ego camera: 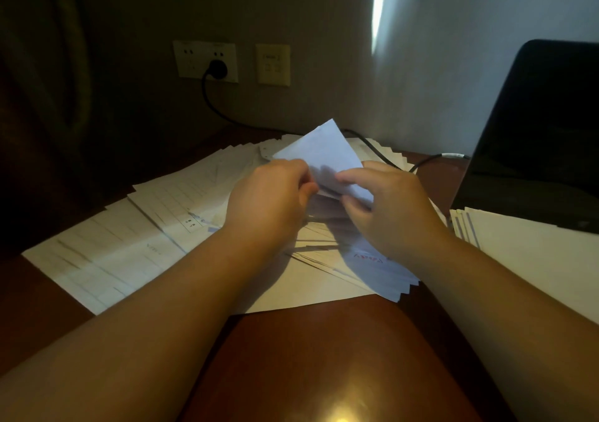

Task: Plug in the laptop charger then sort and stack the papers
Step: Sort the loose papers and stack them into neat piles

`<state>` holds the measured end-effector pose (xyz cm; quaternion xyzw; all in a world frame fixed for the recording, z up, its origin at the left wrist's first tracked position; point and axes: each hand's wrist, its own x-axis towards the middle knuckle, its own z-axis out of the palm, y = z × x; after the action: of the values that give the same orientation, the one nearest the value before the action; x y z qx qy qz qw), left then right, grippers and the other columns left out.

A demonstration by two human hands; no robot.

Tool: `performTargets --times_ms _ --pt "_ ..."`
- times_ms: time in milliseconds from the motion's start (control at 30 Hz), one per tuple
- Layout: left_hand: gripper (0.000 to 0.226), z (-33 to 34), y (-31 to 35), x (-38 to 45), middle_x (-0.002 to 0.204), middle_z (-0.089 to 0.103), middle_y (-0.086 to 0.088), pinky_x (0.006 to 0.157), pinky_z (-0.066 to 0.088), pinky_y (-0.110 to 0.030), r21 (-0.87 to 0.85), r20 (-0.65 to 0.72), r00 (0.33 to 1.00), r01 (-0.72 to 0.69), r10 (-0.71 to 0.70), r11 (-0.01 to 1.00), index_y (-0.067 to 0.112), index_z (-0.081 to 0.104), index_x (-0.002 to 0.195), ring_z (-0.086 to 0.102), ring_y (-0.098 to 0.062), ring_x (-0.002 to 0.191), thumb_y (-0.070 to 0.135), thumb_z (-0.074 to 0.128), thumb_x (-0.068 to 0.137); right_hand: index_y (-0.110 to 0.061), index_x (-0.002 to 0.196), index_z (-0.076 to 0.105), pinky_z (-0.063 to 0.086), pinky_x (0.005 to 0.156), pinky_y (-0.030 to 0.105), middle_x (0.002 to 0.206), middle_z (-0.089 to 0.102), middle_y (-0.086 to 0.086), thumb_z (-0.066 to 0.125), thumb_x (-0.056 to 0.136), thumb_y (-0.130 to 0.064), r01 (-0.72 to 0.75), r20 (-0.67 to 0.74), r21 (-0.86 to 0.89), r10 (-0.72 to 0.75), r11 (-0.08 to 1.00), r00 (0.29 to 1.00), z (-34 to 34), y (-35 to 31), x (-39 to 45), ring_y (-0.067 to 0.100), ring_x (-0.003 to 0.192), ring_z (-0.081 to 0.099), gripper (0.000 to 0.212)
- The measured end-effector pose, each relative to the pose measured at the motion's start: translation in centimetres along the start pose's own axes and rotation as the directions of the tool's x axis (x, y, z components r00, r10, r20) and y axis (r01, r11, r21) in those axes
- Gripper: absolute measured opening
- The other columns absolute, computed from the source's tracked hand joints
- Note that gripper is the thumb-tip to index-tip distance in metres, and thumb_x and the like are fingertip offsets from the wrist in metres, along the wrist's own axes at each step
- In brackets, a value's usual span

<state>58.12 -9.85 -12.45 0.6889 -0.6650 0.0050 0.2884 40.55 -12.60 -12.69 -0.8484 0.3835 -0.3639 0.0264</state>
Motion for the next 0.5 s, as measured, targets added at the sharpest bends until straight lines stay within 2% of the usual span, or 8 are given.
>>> performTargets --times_ms 67,167,300,333,400,433,467,500 --pt "0.018 -0.4 0.5 -0.3 0.107 0.064 0.001 0.075 0.045 -0.027 -0.05 -0.089 0.996 -0.033 0.028 0.998 0.026 0.063 0.113 0.057 -0.015 0.09 0.036 0.053 0.101 -0.013 0.114 0.072 0.05 0.078 0.023 0.101 0.069 0.002 0.069 0.088 -0.008 0.024 0.025 -0.02 -0.024 1.0 0.999 -0.1 0.0 0.0 0.015 0.09 0.06 0.026" --pt "0.011 -0.3 0.6 -0.7 0.101 0.063 0.006 0.067 0.041 -0.021 -0.176 -0.178 0.983 -0.074 0.042 0.982 0.029 0.064 0.103 0.054 -0.009 0.085 0.036 0.057 0.098 -0.016 0.099 0.072 0.041 0.065 0.017 0.084 0.059 -0.004 0.064 0.091 -0.007 0.066 0.072 -0.056 -0.062 0.996 0.995 -0.2 -0.1 0.1 0.014 0.078 0.055 0.015" --pt "0.012 -0.6 1.1 -1.1 0.101 0.059 0.011 0.066 0.045 -0.018 -0.328 -0.247 0.969 -0.081 -0.002 0.941 0.032 0.058 0.097 0.058 -0.005 0.081 0.042 0.062 0.093 -0.012 0.092 0.072 0.053 0.067 0.035 0.083 0.066 0.004 0.064 0.091 -0.005 0.109 -0.035 -0.074 -0.112 0.991 0.993 -0.2 0.2 0.1 0.019 0.076 0.059 0.01" --pt "0.014 -0.6 1.0 -1.1 0.104 0.055 0.011 0.067 0.047 -0.017 -0.372 -0.283 0.958 -0.075 -0.036 0.925 0.032 0.056 0.099 0.057 -0.002 0.08 0.044 0.061 0.093 -0.011 0.095 0.072 0.054 0.068 0.031 0.086 0.068 0.005 0.065 0.091 -0.003 0.112 -0.075 -0.065 -0.117 0.992 0.99 -0.2 0.2 0.2 0.019 0.079 0.061 0.012" --pt "0.017 -0.6 0.9 -0.9 0.105 0.054 0.01 0.071 0.054 -0.02 -0.467 -0.335 0.928 -0.016 -0.16 0.884 0.032 0.051 0.099 0.06 -0.002 0.08 0.049 0.055 0.096 -0.011 0.109 0.072 0.05 0.077 0.014 0.101 0.072 0.007 0.066 0.09 -0.002 0.095 -0.156 -0.049 -0.102 0.994 0.982 -0.5 0.0 0.1 0.017 0.091 0.064 0.022" --pt "0.019 -0.5 0.8 -0.7 0.103 0.057 0.008 0.073 0.059 -0.027 -0.553 -0.31 0.917 0.04 -0.25 0.832 0.032 0.051 0.098 0.064 -0.006 0.08 0.051 0.051 0.097 -0.013 0.119 0.069 0.044 0.083 0.005 0.11 0.071 0.006 0.068 0.089 -0.002 0.077 -0.184 -0.031 -0.081 0.997 0.98 -0.9 -0.3 0.1 0.013 0.099 0.063 0.031" --pt "0.022 -0.6 0.9 -0.7 0.1 0.06 0.004 0.074 0.062 -0.035 -0.678 -0.216 0.908 0.124 -0.358 0.724 0.03 0.052 0.099 0.068 -0.011 0.081 0.052 0.048 0.099 -0.017 0.13 0.062 0.042 0.086 0.003 0.118 0.069 0.004 0.069 0.089 -0.004 0.05 -0.186 0.009 -0.048 0.999 0.981 -1.2 -0.7 0.1 0.01 0.105 0.06 0.043" --pt "0.026 -0.7 1.1 -0.6 0.102 0.062 0.0 0.074 0.063 -0.04 -0.81 -0.04 0.889 0.239 -0.456 0.536 0.028 0.053 0.104 0.071 -0.016 0.082 0.052 0.047 0.1 -0.025 0.139 0.052 0.047 0.086 0.006 0.121 0.067 -0.001 0.07 0.089 -0.006 0.02 -0.157 0.076 -0.008 0.997 0.988 -1.5 -1.1 0.1 0.009 0.107 0.058 0.057"
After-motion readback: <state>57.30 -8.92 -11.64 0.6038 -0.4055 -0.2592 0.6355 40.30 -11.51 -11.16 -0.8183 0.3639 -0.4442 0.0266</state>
